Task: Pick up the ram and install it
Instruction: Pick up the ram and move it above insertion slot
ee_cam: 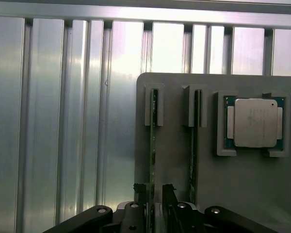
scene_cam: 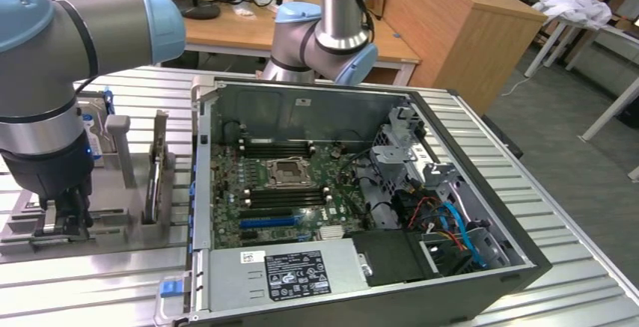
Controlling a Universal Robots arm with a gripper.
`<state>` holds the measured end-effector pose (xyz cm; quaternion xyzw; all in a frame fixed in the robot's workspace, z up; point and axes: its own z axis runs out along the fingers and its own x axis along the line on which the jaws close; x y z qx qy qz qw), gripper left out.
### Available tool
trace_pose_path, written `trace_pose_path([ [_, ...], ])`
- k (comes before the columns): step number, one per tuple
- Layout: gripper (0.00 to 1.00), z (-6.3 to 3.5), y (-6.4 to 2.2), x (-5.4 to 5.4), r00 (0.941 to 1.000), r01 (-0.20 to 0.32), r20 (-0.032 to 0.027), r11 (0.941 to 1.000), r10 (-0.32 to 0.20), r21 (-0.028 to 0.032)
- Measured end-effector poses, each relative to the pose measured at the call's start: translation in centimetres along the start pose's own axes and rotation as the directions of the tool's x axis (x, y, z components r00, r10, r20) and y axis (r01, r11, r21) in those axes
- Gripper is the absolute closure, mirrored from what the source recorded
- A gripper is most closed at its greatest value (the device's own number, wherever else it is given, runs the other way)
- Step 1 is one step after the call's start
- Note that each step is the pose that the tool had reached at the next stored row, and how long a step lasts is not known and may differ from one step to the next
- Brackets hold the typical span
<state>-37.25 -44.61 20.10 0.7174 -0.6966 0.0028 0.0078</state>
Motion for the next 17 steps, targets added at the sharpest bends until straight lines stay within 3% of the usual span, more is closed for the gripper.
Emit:
trace_pose_path([
  [17,0.73,0.12,0.01,0.15,1.0,0.0,-0.0001,1.0,0.0,-0.0002],
])
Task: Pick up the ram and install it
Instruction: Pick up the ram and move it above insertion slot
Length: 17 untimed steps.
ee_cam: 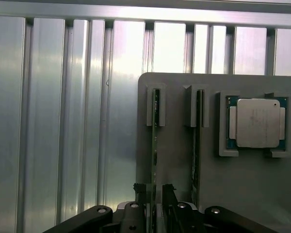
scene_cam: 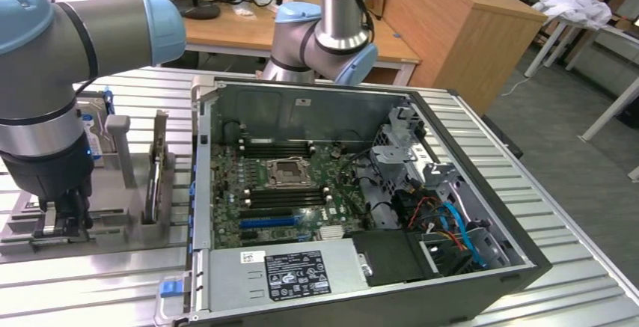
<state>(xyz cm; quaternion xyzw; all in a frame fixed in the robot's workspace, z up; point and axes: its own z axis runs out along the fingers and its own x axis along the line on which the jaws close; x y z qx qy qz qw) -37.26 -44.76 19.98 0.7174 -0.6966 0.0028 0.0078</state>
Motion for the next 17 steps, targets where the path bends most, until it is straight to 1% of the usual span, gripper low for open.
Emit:
trace_pose_path([
  [8,0.73,0.0,0.0,0.0,1.0,0.0,0.0,1.0,0.0,0.0],
  [10,0.74,0.0,0.0,0.0,1.0,0.0,0.0001,1.0,0.0,0.0],
  [11,0.81,0.0,0.0,0.0,1.0,0.0,0.0001,1.0,0.0,0.0],
  [17,0.82,0.0,0.0,0.0,1.0,0.0,0.0,1.0,0.0,0.0],
])
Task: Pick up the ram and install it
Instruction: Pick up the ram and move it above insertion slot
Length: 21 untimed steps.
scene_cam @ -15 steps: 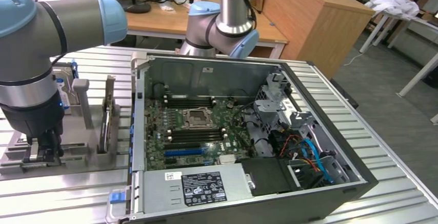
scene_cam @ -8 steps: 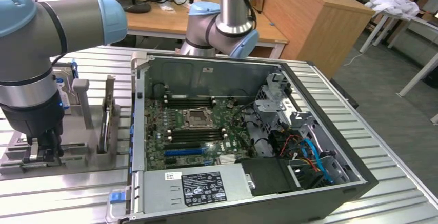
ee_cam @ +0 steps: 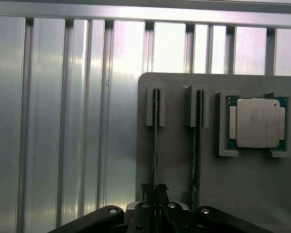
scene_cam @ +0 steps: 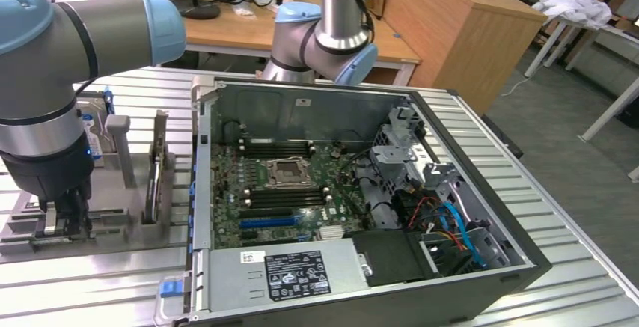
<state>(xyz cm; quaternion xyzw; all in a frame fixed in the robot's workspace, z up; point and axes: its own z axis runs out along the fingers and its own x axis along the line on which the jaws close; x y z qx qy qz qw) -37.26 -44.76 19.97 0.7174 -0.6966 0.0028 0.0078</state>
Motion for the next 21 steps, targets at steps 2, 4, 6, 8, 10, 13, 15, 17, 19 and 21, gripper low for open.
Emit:
trace_pose_path([
  [2,0.88,0.0,0.0,0.0,1.0,0.0,0.0,1.0,0.0,0.0],
  [4,0.88,0.0,0.0,0.0,1.0,0.0,0.0,1.0,0.0,0.0],
  [6,0.88,0.0,0.0,0.0,1.0,0.0,0.0,1.0,0.0,0.0],
  [8,0.88,0.0,0.0,0.0,1.0,0.0,0.0,1.0,0.0,0.0],
  [10,0.88,0.0,0.0,0.0,1.0,0.0,0.0,1.0,0.0,0.0],
  [13,0.88,0.0,0.01,0.04,1.0,0.0,0.0,1.0,0.0,-0.0001],
  [15,0.88,0.0,0.0,0.1,1.0,0.0,0.0001,1.0,0.0,0.0],
  [17,0.88,0.0,0.01,0.14,1.0,0.0,0.0001,1.0,0.0,0.0],
  [19,0.88,0.01,0.0,0.17,1.0,-0.001,0.0,1.0,0.001,0.0],
  [21,0.88,0.0,0.01,0.18,1.0,-0.001,0.0,1.0,0.001,0.0],
])
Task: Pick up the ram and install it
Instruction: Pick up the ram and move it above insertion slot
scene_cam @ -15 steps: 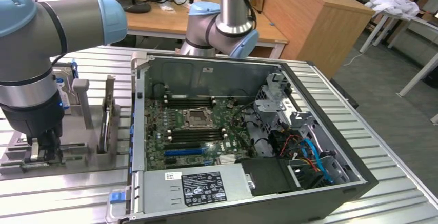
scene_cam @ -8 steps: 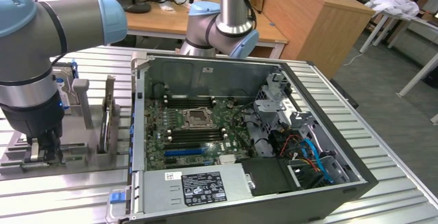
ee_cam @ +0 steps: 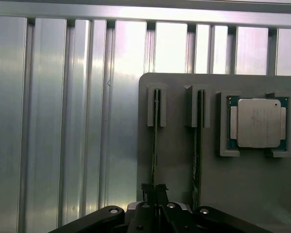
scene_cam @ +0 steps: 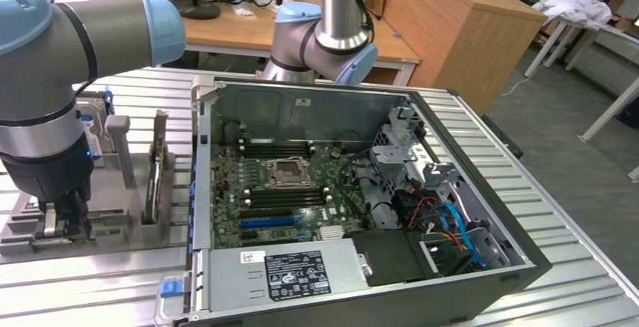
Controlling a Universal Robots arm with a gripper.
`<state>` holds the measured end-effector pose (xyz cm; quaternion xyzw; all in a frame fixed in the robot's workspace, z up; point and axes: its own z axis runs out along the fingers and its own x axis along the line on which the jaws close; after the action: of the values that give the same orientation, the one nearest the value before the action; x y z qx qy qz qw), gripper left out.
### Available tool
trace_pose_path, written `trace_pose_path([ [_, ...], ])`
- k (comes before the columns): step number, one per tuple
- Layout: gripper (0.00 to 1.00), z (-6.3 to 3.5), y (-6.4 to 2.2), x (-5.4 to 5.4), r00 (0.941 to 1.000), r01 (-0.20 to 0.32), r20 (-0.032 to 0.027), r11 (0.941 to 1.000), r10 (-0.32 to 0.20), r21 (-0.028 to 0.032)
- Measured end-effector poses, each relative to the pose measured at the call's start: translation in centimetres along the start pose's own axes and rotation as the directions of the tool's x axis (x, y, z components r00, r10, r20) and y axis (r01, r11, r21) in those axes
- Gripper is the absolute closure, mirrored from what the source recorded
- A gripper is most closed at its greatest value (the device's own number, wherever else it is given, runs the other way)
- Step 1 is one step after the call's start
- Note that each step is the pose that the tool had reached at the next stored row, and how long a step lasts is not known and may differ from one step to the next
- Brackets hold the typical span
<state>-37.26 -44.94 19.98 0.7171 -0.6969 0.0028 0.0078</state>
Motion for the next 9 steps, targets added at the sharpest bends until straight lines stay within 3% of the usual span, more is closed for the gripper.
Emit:
trace_pose_path([
  [9,0.88,-0.09,0.0,0.0,0.9999,-0.01,0.0002,0.9999,0.01,-0.0002],
])
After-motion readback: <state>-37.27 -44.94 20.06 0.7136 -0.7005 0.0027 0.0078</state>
